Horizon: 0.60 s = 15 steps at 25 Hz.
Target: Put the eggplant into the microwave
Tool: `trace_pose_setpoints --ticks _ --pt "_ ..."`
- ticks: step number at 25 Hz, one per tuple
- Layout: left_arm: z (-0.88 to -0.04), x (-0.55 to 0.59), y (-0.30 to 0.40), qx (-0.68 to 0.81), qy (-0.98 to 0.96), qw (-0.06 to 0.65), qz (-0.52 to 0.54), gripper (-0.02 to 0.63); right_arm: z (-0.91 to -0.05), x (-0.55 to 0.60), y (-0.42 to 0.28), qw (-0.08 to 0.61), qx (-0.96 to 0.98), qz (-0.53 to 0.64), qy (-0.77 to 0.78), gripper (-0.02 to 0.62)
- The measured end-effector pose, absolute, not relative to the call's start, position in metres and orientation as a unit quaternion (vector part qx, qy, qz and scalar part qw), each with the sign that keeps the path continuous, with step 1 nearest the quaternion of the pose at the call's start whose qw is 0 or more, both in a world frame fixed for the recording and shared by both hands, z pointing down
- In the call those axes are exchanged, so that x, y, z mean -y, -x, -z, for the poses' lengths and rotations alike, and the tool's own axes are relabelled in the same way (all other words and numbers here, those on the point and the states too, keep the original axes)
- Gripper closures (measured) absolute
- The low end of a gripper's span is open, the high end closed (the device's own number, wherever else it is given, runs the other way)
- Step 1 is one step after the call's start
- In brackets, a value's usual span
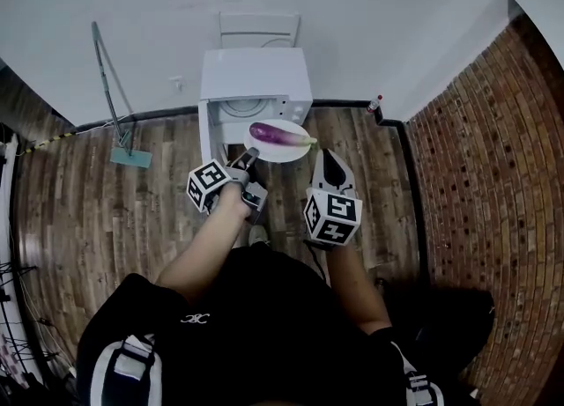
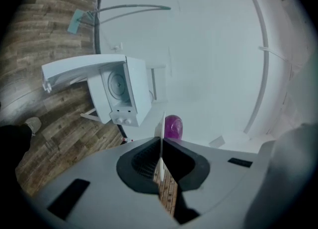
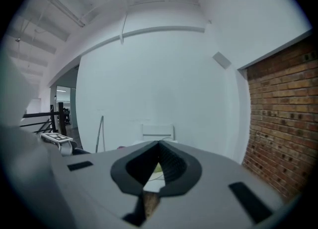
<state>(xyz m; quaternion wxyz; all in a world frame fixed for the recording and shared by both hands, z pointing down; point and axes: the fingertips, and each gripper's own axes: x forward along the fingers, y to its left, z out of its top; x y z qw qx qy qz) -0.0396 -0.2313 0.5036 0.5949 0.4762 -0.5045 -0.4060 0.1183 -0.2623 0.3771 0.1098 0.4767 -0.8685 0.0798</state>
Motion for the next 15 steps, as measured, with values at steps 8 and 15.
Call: trace_pose_setpoints --ticks 8,15 --pt "-0.519 0.268 0.076 0.526 -0.445 0.577 0.439 0.592 -0.415 0.316 -0.059 0.136 0.890 -0.125 -0.417 0.588" --pt "-0.541 0.275 0.091 0.561 -0.392 0.551 0.477 0.592 -0.442 0.345 -0.022 0.171 0.919 -0.125 -0.332 0.588"
